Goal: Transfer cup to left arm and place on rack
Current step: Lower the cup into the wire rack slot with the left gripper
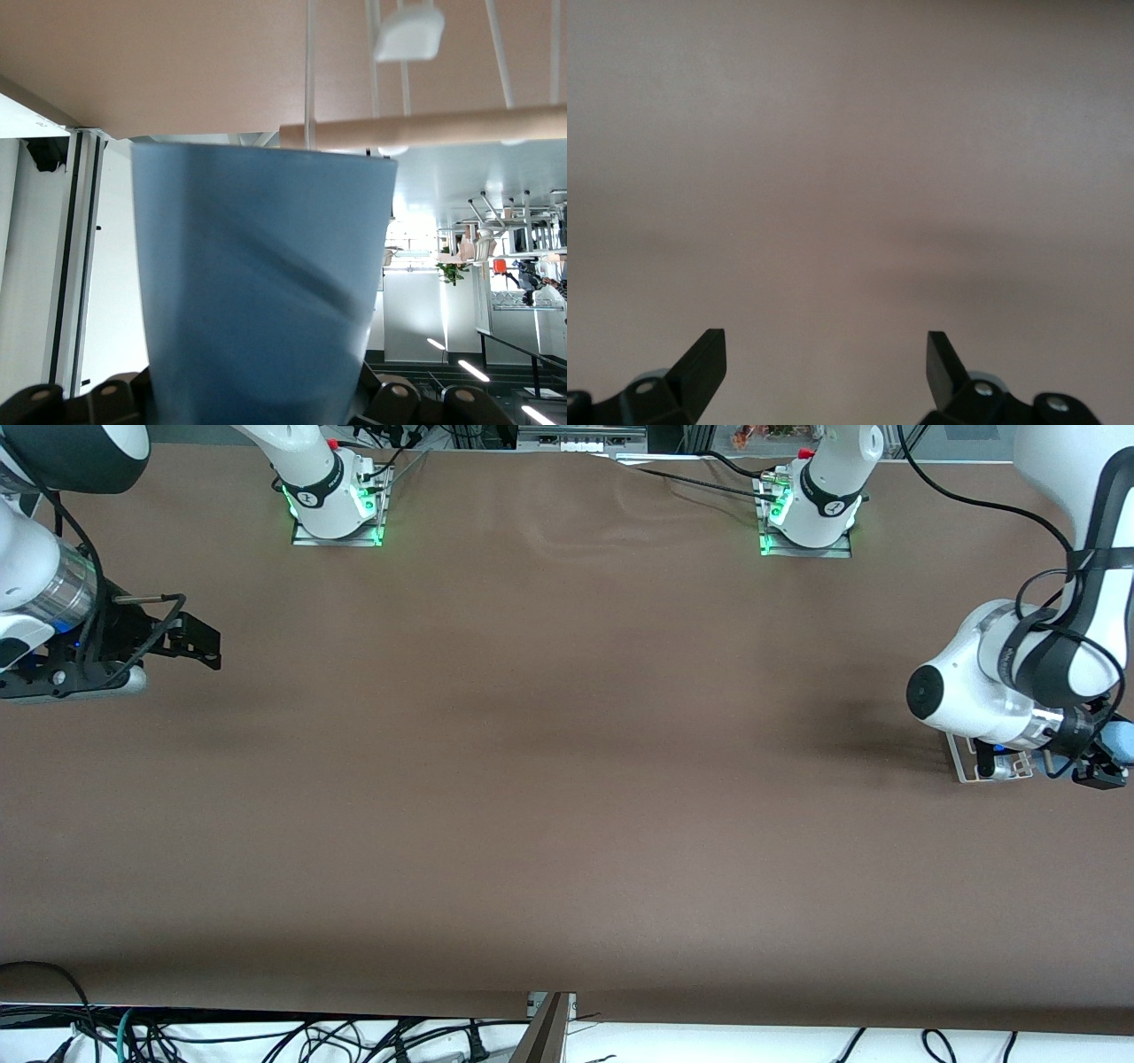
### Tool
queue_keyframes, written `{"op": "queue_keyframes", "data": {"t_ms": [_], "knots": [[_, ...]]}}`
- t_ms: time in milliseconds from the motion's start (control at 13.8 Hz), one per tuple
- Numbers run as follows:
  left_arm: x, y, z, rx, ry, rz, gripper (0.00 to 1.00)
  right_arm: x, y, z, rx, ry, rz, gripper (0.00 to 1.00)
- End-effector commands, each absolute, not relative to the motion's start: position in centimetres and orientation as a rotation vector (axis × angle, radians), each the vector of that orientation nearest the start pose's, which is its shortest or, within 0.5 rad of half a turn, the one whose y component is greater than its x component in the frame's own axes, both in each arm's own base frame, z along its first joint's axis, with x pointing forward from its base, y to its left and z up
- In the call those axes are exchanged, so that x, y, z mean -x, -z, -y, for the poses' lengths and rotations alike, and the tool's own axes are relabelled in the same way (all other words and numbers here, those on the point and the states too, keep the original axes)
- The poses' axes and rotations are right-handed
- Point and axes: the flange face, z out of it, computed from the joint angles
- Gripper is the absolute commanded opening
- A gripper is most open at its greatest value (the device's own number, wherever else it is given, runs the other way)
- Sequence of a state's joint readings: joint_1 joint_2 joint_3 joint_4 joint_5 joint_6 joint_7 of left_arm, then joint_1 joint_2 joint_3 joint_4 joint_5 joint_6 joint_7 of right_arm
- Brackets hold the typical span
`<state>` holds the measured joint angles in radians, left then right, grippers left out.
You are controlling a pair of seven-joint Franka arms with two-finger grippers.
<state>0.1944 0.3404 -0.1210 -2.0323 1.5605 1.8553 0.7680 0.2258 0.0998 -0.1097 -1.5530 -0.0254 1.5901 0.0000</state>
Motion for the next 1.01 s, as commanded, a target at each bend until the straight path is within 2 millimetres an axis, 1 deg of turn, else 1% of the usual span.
{"op": "queue_keyframes", "data": {"t_ms": [0,72,145,217,507,579,724,796,869,941], "knots": [[-57.2,-28.1,-12.0,1.286,-0.939,-1.387,0.0,-57.6,-57.6,-7.1,3.201,-0.108,0.117,1.0],[-56.9,-27.7,-11.7,1.274,-0.941,-1.392,0.0,-57.6,-57.7,-7.6,3.2,-0.093,0.127,1.0],[-56.6,-27.3,-11.7,1.264,-0.949,-1.399,0.0,-57.6,-58.6,-8.1,3.196,-0.072,0.148,1.0],[-56.4,-27.2,-11.5,1.26,-0.953,-1.4,0.0,-57.8,-59.4,-8.3,3.192,-0.041,0.167,1.0],[-55.1,-25.7,-11.2,1.197,-0.953,-1.404,0.0,-57.8,-61.2,-8.8,3.185,0.013,0.18,1.0],[-54.5,-25.2,-11.1,1.193,-0.948,-1.401,0.0,-57.9,-61.4,-8.9,3.183,0.03,0.173,1.0],[-53.8,-24.2,-11.1,1.151,-0.938,-1.402,0.0,-57.6,-61.4,-10.1,3.18,0.019,0.199,1.0],[-53.4,-23.8,-11.2,1.134,-0.932,-1.403,0.0,-57.6,-61.4,-10.2,3.174,0.018,0.199,1.0],[-53.3,-23.6,-11.3,1.119,-0.93,-1.405,0.0,-57.5,-61.8,-10.5,3.171,0.042,0.203,1.0],[-53.2,-23.6,-11.7,1.12,-0.934,-1.4,0.0,-57.3,-61.8,-11.5,3.171,0.045,0.23,1.0]]}}
